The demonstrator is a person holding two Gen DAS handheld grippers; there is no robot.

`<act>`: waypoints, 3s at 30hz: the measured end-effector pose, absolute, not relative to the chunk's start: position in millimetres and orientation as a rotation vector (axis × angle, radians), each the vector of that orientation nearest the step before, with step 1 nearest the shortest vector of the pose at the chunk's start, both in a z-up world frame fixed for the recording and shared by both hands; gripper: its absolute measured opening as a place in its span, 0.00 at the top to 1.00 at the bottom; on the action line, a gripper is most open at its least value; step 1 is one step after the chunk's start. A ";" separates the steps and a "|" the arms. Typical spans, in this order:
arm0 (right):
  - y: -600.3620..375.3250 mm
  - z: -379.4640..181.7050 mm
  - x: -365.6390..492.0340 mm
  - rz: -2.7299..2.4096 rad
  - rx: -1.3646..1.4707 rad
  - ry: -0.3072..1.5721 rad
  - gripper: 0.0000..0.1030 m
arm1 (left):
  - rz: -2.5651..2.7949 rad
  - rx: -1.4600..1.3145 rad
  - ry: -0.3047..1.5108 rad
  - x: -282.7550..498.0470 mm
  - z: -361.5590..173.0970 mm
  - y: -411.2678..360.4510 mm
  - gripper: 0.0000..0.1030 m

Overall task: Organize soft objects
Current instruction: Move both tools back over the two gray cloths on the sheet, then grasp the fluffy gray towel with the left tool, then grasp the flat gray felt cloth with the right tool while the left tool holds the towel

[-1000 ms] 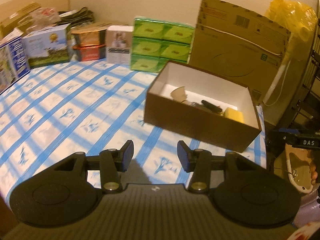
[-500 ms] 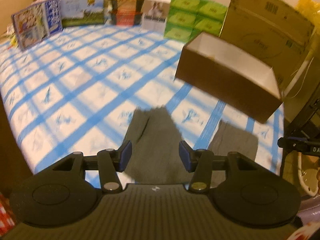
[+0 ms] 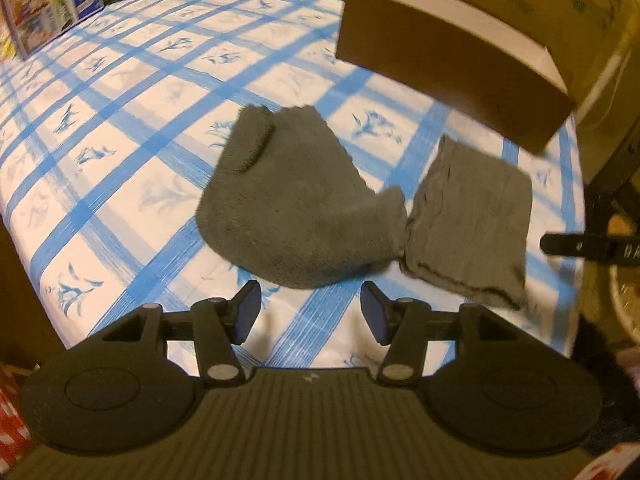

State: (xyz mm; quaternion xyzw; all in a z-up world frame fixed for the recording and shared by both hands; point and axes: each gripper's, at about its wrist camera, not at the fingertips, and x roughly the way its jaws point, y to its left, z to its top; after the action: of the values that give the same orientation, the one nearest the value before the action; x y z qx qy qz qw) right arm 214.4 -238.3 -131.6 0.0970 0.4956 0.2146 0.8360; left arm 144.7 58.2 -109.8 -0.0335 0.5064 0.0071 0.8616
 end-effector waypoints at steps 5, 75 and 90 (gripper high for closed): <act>-238.2 -139.0 215.9 0.449 0.212 1.070 0.29 | 0.010 0.050 1.048 151.9 -123.7 39.4 0.45; -284.9 -194.0 257.6 0.442 0.613 1.012 0.55 | 0.126 -0.347 1.056 169.0 -142.2 117.0 0.83; -228.4 -146.7 235.0 0.666 0.320 0.810 0.93 | 0.126 -0.331 1.049 168.3 -144.4 114.4 0.82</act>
State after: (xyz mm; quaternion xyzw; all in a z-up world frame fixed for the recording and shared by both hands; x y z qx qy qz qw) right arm 235.0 -228.4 -146.7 0.1522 0.3848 0.3165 0.8536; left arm 168.3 114.4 -144.4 -0.1570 0.4982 0.0600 0.8506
